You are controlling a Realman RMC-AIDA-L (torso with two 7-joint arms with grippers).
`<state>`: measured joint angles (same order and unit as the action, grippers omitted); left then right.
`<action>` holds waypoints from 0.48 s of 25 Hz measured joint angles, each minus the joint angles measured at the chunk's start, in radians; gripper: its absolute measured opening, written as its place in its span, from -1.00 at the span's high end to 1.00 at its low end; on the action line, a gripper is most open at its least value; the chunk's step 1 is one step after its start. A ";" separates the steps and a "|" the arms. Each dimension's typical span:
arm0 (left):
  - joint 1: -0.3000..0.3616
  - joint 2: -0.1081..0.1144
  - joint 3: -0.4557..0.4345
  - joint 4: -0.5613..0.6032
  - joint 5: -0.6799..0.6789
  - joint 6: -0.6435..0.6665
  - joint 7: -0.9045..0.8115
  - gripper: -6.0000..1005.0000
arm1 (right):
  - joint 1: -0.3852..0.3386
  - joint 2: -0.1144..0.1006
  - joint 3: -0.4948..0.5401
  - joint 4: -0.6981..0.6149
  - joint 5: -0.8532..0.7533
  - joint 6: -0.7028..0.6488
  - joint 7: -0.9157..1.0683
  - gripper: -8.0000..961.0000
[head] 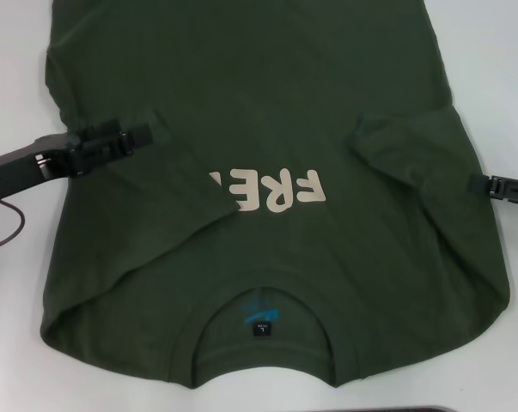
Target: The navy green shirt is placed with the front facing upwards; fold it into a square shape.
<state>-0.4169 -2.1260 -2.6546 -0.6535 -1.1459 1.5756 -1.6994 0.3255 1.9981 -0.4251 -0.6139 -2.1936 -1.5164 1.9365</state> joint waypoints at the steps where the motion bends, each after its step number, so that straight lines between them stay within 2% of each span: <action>1: -0.001 0.000 0.001 0.000 0.000 0.000 0.000 -0.76 | 0.001 0.003 0.000 0.003 0.000 0.004 -0.001 -0.53; 6: -0.003 0.000 0.002 0.000 0.000 0.000 0.000 -0.76 | 0.000 0.008 -0.001 0.006 0.000 0.018 -0.003 -0.54; 11: -0.002 0.000 0.001 0.000 0.000 0.000 0.000 -0.76 | -0.006 0.005 0.003 0.006 0.000 0.020 0.001 -0.41; 12: -0.001 0.000 0.000 0.000 0.000 0.000 0.000 -0.76 | -0.006 0.004 0.002 0.006 0.000 0.018 0.001 -0.32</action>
<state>-0.4178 -2.1260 -2.6542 -0.6535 -1.1459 1.5753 -1.6998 0.3196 2.0023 -0.4227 -0.6074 -2.1936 -1.4980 1.9371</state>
